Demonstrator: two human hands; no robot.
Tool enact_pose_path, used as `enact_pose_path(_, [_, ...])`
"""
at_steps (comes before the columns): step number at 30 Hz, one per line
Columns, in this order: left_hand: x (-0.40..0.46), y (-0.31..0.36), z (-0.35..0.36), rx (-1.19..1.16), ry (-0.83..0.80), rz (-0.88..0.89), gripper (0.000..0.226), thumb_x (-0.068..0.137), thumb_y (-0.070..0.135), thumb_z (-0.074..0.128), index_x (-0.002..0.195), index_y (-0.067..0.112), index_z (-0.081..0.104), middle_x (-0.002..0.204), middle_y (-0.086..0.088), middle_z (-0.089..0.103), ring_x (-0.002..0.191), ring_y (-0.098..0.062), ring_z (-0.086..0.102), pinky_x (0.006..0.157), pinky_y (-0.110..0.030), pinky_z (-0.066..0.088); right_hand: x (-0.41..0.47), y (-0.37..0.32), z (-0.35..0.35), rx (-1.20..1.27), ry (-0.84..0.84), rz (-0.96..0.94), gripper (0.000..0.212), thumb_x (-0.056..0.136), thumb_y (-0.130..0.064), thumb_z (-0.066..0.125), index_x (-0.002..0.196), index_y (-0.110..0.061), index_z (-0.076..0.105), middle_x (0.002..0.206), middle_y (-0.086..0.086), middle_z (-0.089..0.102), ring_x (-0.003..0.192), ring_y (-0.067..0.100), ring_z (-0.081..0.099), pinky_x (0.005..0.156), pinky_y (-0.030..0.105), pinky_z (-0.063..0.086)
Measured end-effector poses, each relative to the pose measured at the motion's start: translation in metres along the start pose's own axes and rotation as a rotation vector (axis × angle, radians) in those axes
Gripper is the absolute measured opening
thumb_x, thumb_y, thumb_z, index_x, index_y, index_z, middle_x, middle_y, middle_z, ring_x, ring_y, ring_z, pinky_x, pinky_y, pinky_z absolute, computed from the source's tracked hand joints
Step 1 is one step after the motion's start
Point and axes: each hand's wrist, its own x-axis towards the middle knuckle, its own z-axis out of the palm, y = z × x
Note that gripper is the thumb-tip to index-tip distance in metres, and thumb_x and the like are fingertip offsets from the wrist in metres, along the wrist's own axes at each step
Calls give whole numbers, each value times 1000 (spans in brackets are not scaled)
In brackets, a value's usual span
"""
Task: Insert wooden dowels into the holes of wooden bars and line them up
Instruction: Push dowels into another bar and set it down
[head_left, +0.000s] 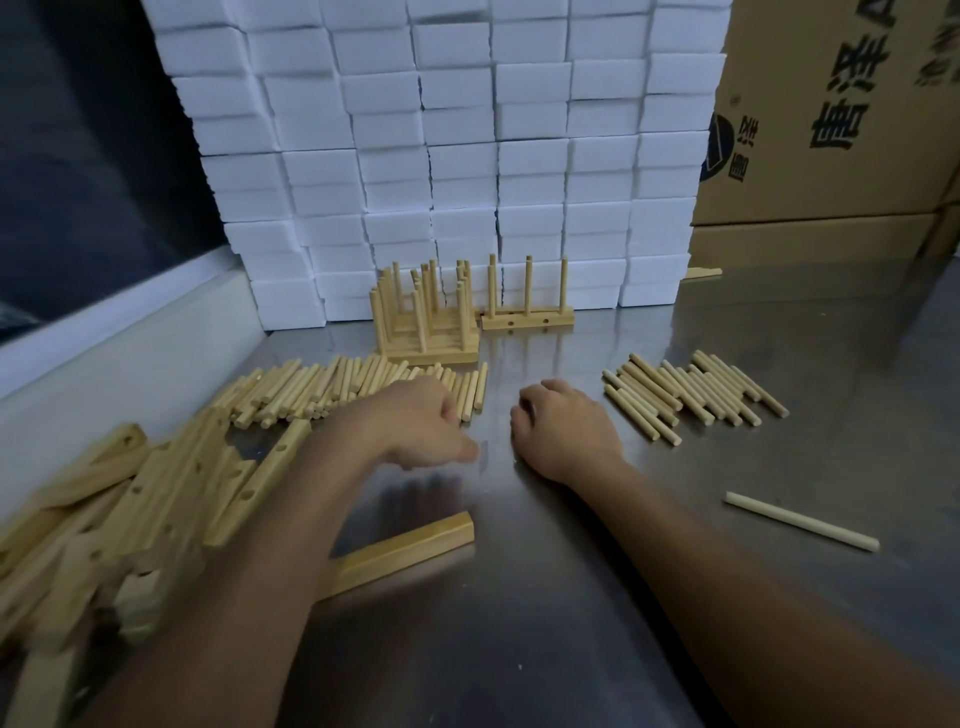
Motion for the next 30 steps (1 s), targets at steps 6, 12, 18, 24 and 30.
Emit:
enact_pose_path(6, [-28,15,-19,311,-509,-110,59,64,43,88,109,16,63,91,4,67,87,-15,67,93,-40,52,0,1,-1,23,-10,15,35,100,-38,43,122,-18,62,123,4,60,111,24,56,95,38,42])
enact_pose_path(12, [-7,9,1,150,-273,-39,24,85,26,74,100,10,64,99,-6,65,89,-19,61,70,-29,50,1,1,-1,45,-11,28,32,99,-39,46,117,-19,63,122,3,60,109,22,56,94,37,42])
enact_pose_path(18, [5,-3,18,-179,96,83,14,103,37,45,101,24,52,89,-5,68,68,-18,64,61,-34,53,2,2,-1,59,-7,36,31,98,-39,48,116,-20,64,122,3,61,109,22,56,95,37,42])
enact_pose_path(24, [18,-6,32,-459,411,125,31,85,31,73,94,41,44,92,7,61,66,-13,59,52,-29,43,2,2,-1,62,-1,40,32,97,-40,49,115,-19,64,122,3,61,109,23,56,92,37,41])
enact_pose_path(30, [22,-7,39,-585,628,342,21,89,30,70,86,47,58,81,16,64,63,-3,62,51,-27,52,2,2,-2,62,0,39,33,97,-40,49,117,-20,64,123,3,61,111,22,56,95,38,42])
